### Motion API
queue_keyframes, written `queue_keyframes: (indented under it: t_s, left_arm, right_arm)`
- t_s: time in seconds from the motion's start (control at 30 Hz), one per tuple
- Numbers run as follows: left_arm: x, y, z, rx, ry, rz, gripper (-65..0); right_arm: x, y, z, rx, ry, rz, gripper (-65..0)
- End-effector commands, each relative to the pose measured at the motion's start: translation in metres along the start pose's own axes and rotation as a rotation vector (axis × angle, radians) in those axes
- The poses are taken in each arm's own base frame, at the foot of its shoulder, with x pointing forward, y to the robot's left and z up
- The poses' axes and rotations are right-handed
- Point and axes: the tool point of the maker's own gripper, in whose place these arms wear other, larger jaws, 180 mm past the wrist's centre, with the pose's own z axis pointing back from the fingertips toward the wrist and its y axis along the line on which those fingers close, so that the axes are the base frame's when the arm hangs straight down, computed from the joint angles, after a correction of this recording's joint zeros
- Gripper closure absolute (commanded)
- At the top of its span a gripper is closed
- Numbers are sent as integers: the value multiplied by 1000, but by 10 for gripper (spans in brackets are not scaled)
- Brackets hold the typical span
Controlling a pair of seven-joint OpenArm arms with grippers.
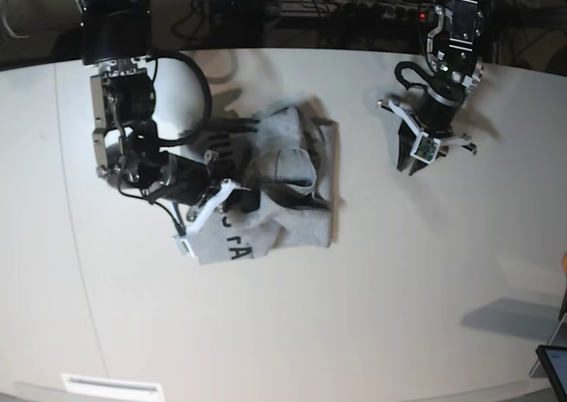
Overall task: Fold the T-shirt properly
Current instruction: 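Grasp the folded fabric with the right gripper and pull it back out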
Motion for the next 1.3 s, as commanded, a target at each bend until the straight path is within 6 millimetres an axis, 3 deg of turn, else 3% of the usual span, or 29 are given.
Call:
queue_keyframes:
  t_s: [0.0,0.13,0.27,0.5,0.83,1.07,1.27]
  left_arm:
    - [-17,-3,3,-19,81,-28,-106]
    - [-18,-3,4,-20,82,-30,-106]
    - [-20,-3,4,-21,87,-31,-106]
    - [-20,-3,4,-21,89,-31,-106]
    - [-22,-2,5,-20,93,-29,-106]
    - [-21,-2,4,-18,91,-30,-106]
    - [-23,-2,5,-20,95,-29,-106]
  right_arm:
    - [16,11,1,29,-42,26,0]
    - [16,22,-6,53,-54,35,-1]
    - [7,20,-21,56,-15,21,-1]
    - [-1,40,-41,97,0,47,-1]
    - [27,49,-43,105,-30,98,-1]
    - [21,63,-69,141,14,37,-1]
    - [26,77,-81,156,6,80,-1]
